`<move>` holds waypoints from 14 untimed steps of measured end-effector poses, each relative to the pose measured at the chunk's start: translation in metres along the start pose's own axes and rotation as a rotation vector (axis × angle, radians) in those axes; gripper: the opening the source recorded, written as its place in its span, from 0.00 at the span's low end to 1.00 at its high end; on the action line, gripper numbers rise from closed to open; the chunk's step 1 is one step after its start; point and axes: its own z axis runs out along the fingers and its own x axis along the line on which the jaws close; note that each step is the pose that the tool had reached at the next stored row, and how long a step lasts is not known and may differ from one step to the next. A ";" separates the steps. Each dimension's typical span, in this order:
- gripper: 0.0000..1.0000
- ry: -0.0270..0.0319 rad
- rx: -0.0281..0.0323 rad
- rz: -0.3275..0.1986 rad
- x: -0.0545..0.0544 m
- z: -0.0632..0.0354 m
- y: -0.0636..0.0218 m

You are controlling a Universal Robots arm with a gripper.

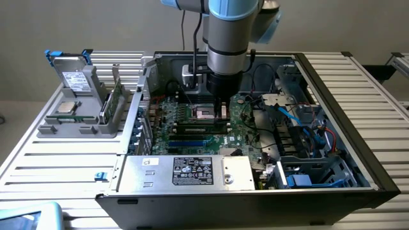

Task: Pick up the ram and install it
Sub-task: 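Press down the ram until it locks into place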

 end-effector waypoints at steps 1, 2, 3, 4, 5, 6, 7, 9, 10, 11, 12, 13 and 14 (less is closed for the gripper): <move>0.11 0.0007 -0.0001 0.000 0.000 0.0004 0.0000; 0.11 0.0013 -0.0002 0.000 0.000 0.0004 0.0000; 0.11 0.0016 -0.0002 0.000 0.000 0.0004 0.0000; 0.11 0.0016 0.0000 0.000 0.000 0.0004 0.0001; 0.11 0.0008 0.0005 0.000 0.000 -0.0006 0.0004; 0.11 0.0006 0.0007 0.000 0.000 -0.0028 0.0005; 0.11 0.0013 0.0004 0.000 0.000 -0.0059 0.0010; 0.11 0.0014 0.0003 0.000 0.000 -0.0106 0.0031; 0.11 0.0014 0.0004 0.000 0.000 -0.0117 0.0046; 0.11 0.0015 0.0004 0.000 0.000 -0.0123 0.0070; 0.11 0.0014 0.0004 0.000 0.000 -0.0125 0.0101; 0.11 0.0014 0.0004 0.000 0.001 -0.0126 0.0137; 0.11 0.0015 0.0004 0.000 0.001 -0.0127 0.0175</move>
